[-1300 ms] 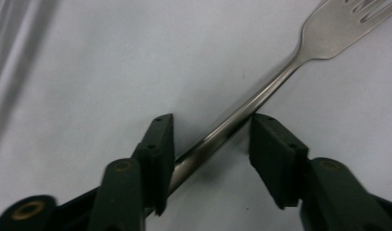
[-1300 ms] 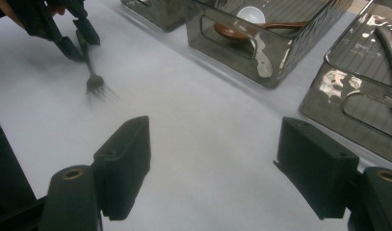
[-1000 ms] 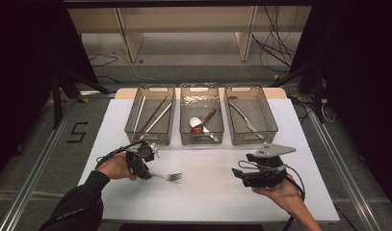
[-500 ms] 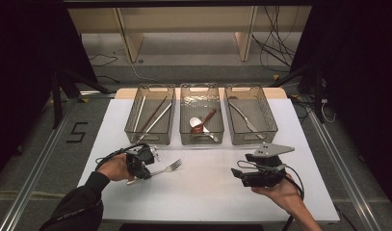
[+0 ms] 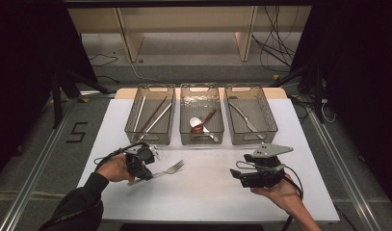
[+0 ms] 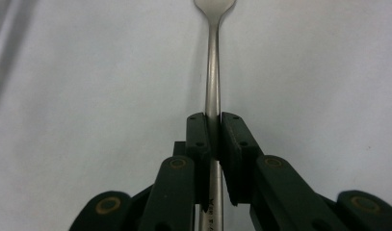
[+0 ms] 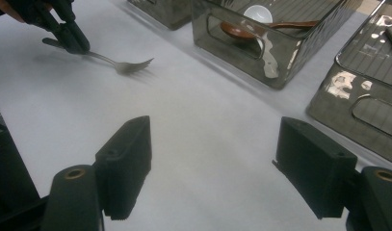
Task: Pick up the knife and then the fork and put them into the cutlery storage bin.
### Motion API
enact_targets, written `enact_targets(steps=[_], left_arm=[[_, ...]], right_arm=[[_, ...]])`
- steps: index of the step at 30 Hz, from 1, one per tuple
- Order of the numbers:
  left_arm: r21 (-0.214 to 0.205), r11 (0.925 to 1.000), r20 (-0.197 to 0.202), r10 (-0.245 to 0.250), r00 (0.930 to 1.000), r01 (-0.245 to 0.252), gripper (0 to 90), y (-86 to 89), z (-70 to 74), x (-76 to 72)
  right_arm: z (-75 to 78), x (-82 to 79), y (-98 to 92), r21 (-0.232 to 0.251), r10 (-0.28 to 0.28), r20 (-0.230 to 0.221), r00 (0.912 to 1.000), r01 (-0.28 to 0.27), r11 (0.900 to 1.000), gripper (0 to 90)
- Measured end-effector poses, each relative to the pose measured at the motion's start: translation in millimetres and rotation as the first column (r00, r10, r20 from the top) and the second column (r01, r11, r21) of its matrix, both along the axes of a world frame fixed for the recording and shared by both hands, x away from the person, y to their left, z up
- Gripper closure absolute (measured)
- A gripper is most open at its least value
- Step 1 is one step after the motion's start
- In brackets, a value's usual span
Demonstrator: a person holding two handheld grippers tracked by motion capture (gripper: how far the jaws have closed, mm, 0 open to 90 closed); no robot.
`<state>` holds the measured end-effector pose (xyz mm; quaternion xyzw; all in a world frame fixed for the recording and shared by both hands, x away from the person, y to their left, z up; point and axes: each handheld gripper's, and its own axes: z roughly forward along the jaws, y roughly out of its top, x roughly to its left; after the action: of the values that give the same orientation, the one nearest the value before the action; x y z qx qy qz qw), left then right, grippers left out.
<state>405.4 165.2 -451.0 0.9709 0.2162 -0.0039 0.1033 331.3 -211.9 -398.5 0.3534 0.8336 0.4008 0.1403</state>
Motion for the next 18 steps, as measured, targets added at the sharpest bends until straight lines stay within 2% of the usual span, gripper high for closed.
enact_targets(steps=[3, 7, 9, 13, 18], left_arm=[[0.000, 0.9999, -0.006, 0.013, 0.9999, -0.013, 81.9, -0.5, -2.1, 0.4], [0.023, 0.9996, -0.024, 0.018, 0.9996, -0.017, 81.7, -0.3, -5.9, 2.0], [0.026, 0.9991, -0.024, 0.035, 0.9991, -0.034, 81.4, -1.5, -7.4, 1.4], [0.048, 0.9982, -0.029, 0.037, 0.9989, -0.036, 80.5, -3.1, -8.3, 1.9], [0.062, 0.9975, -0.016, 0.036, 0.9992, -0.035, 79.9, -5.1, -8.6, 0.2]], right_arm=[[0.0, 0.2, -0.2, 0.000, 0.000, -0.001, 1.0000, 0.000, 1.0000, 29.2], [0.0, 0.5, -0.5, 0.001, -0.002, -0.001, 1.0000, 0.002, 1.0000, 29.2], [0.0, 0.4, -0.4, 0.000, -0.001, -0.001, 1.0000, 0.001, 1.0000, 29.2], [0.3, 0.3, -0.6, 0.001, -0.003, 0.000, 1.0000, 0.003, 1.0000, 29.2], [0.4, 0.4, -0.8, 0.000, -0.004, 0.002, 1.0000, 0.004, 1.0000, 29.2]])
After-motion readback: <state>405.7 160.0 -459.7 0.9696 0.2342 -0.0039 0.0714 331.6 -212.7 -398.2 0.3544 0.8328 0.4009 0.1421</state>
